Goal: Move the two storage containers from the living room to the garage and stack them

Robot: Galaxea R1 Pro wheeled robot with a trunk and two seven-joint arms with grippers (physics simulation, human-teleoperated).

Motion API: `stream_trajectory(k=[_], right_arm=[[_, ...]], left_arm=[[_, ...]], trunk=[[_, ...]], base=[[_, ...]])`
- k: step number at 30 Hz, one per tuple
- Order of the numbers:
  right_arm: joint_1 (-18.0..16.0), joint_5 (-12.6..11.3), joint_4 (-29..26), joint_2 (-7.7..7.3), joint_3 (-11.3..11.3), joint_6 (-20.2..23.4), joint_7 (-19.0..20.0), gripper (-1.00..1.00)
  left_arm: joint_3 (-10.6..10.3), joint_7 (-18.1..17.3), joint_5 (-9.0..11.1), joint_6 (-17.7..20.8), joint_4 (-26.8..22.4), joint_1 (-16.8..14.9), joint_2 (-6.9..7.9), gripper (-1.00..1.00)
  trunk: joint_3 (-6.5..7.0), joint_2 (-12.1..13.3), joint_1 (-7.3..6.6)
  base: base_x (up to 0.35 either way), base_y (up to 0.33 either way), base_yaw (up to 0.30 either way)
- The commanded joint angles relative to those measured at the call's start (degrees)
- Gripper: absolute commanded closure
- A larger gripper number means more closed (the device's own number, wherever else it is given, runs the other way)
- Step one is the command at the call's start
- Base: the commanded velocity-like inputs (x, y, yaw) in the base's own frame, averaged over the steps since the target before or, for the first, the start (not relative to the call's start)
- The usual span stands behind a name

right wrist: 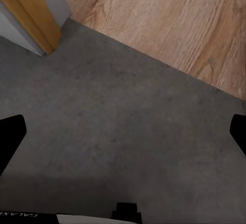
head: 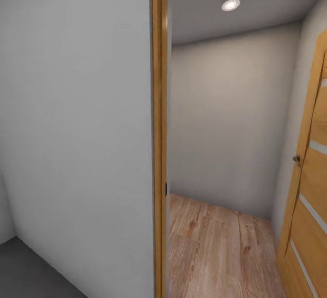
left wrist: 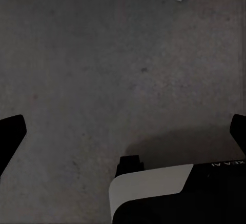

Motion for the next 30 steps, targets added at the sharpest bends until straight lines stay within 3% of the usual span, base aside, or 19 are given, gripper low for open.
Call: stream_trajectory(k=[1,30], right_arm=[[-0.09,-0.14,0.22,-0.06,-0.26,-0.3,0.23,-1.0],[-0.09,-0.13,0.22,-0.06,-0.24,-0.34,0.23,-1.0]], left_arm=[[-0.47,0.13,0.56,0.07,0.11,-0.07,-0.01,-1.0],[-0.36,0.05,0.69,0.4,0.15,-0.07,-0.33,-1.0]], trunk=[[-0.02,-0.06,0.01],[1.9,-0.06,0.01]], base=[[0.005,0.0,-0.217],[0.0,0.0,-0.22]])
